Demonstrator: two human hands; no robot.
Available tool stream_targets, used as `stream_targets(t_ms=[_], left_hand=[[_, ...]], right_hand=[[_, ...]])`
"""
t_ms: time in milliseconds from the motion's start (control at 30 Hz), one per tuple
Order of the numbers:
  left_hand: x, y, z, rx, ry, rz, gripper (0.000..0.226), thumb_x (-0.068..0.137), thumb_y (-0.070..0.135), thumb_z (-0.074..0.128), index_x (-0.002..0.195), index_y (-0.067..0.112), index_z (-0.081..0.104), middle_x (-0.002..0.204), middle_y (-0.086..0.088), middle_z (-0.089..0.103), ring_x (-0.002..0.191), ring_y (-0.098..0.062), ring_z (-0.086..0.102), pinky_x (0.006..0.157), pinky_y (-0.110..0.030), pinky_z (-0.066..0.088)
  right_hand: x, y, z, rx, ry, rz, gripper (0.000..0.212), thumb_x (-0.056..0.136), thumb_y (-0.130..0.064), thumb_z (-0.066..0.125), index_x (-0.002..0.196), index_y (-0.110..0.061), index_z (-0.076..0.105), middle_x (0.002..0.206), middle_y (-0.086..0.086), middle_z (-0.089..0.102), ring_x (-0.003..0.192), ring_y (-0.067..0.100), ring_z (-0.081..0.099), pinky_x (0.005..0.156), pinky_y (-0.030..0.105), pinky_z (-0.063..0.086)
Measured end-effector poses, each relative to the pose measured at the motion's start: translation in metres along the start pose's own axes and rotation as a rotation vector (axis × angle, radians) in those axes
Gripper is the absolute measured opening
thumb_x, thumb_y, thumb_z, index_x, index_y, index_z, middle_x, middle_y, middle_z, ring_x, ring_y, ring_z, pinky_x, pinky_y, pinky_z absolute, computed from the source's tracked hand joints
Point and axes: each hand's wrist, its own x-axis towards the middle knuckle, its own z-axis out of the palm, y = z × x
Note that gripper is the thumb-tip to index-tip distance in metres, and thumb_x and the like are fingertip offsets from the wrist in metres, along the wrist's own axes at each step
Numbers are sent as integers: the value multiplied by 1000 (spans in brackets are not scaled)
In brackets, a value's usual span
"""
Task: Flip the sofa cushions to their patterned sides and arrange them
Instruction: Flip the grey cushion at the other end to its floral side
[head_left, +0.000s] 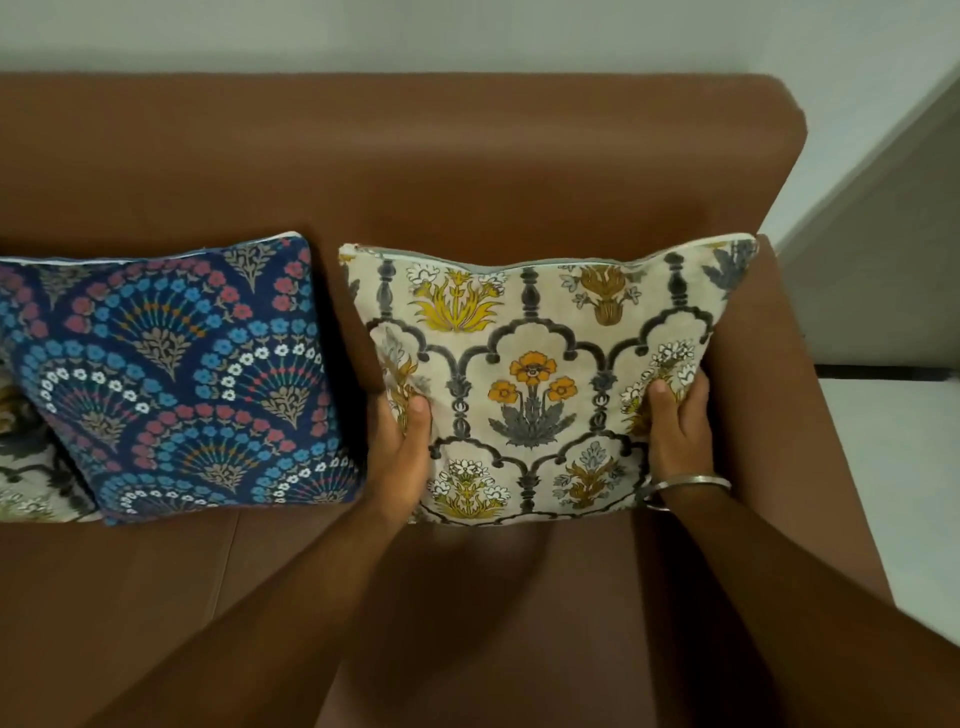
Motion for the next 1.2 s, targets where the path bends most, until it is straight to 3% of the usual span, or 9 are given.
stream_targets(t_ms=[200,267,367,500,767,900,1000,1100,1200], left_hand=[[-2,0,8,184,115,175,79,92,71,35,155,24,24,153,-7,39,142,-27,43,112,-48,41],[-20,-10,13,661,196,599,93,91,71,40,161,17,10,169,-15,11,155,-31,13,123,-53,17],[-10,-24,32,1043,180,1188,98,90,64,48,161,19,0,170,-11,-12,157,-27,-7,124,-57,-1],[56,-10,14,1175,324,1035,96,90,77,28,160,23,-11,166,-13,-24,155,-27,-16,120,-61,-6],[64,13,-14,828,48,728,87,94,70,28,158,29,-16,167,-17,-11,156,-37,-9,125,-57,5],[5,-9,-11,407,60,340,96,92,72,39,158,29,-16,172,-6,-4,158,-15,-3,127,-45,10],[-15,-18,7,-34,-45,84,74,93,62,46,157,38,16,160,14,38,147,-6,34,120,-37,32],[-22,-17,32,-193,33,-20,43,101,52,43,142,45,34,131,46,50,125,20,46,105,-13,39],[-34,-17,56,-287,-26,-289,112,69,93,37,159,30,17,159,19,30,150,-10,28,119,-33,23]], right_hand=[[2,4,-12,-457,44,-252,75,94,-48,41,156,-15,13,161,9,23,149,30,18,121,44,16],[-20,7,-10,-771,79,-690,81,91,-47,48,157,-18,10,166,10,7,151,34,8,121,54,4],[-36,27,15,-963,-227,-1350,85,83,-40,58,156,-19,19,165,7,15,151,33,14,119,58,10],[31,21,16,-1208,-192,-1495,85,82,-70,47,151,-22,33,159,6,26,150,25,15,119,48,8],[87,-29,-44,-1098,-41,-880,93,83,-79,27,156,-25,8,163,17,6,150,38,5,116,58,12],[50,-38,-38,-418,14,-313,86,87,-69,46,153,-19,23,157,15,33,144,26,30,118,33,20],[35,-40,-12,74,-124,245,78,86,-69,46,149,-23,37,147,-2,48,131,13,46,102,28,36],[27,-51,1,107,-63,206,65,87,-63,52,142,-27,47,133,-14,55,128,9,52,99,23,41],[22,-83,-17,-18,-73,-17,57,74,-72,62,121,-39,60,109,-19,71,102,-5,65,80,16,53]])
